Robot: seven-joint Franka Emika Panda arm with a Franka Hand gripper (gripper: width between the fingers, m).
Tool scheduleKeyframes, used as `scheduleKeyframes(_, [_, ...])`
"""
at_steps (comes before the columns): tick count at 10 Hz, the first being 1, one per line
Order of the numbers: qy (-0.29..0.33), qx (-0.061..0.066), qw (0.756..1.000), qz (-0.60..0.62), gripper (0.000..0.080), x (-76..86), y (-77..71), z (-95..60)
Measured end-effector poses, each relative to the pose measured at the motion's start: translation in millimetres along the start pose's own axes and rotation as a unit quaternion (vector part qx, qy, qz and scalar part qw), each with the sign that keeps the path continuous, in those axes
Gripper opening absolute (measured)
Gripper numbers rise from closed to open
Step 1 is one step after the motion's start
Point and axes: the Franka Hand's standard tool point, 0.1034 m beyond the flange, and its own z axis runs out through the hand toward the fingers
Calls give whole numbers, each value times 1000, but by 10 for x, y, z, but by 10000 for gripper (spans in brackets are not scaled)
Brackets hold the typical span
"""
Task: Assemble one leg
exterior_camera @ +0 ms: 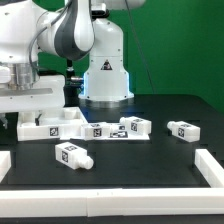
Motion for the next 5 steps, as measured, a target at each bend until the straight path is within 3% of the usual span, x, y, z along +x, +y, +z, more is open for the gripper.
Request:
scheduleKeyframes(1, [0, 0, 1000, 0, 399, 0, 0, 0])
scheduleKeyframes(2, [0, 0, 1000, 0, 399, 0, 0, 0])
scheduleKeyframes(3, [0, 0, 1000, 0, 198, 0, 0, 0])
scheduleKeyframes(4, [0, 0, 1000, 0, 74, 0, 0, 0])
scheduleKeyframes(5, [0, 0, 1000, -1, 74, 1, 0, -1])
